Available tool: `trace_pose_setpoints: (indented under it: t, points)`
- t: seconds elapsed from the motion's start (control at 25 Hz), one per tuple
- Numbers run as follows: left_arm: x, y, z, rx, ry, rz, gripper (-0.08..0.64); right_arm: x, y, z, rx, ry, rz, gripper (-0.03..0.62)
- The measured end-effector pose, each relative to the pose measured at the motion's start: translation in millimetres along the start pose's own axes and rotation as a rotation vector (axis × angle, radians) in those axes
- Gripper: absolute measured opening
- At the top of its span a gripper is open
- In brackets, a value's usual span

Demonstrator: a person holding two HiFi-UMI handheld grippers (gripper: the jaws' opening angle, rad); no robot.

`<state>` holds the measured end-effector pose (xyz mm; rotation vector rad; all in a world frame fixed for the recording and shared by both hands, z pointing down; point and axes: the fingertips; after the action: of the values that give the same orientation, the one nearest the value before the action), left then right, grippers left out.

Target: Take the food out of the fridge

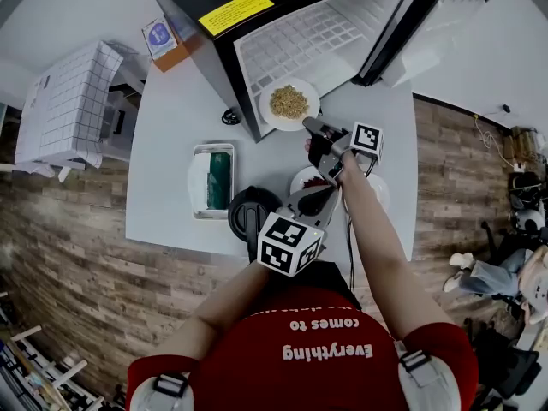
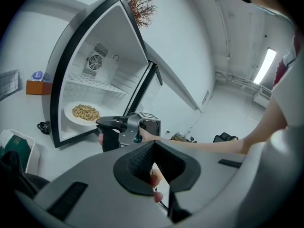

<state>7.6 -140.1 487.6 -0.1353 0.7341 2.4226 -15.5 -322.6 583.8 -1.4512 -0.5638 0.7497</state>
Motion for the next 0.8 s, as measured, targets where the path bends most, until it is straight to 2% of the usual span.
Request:
trace_pose_setpoints:
  t: [0.48, 0.8]
  points:
    - [8.9, 1.8, -12.3, -0.021, -0.042, -0.034, 0.002, 53.7, 30.1, 12.3, 0.0, -0.026, -0.065, 0.025]
    - [15.8, 12.7, -19.2, -0.017, -0.057, -0.075, 0.002, 91.1, 54.7, 23.4, -0.016, -0.064, -0.148, 0.025]
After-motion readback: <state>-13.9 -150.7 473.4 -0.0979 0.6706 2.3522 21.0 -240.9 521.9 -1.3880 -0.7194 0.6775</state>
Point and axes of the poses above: the fingertips, and each gripper's own axes: x backward along the fingers, y to its left, z out of its underside, and after that the axes turned 6 degrees about -y, right-handed
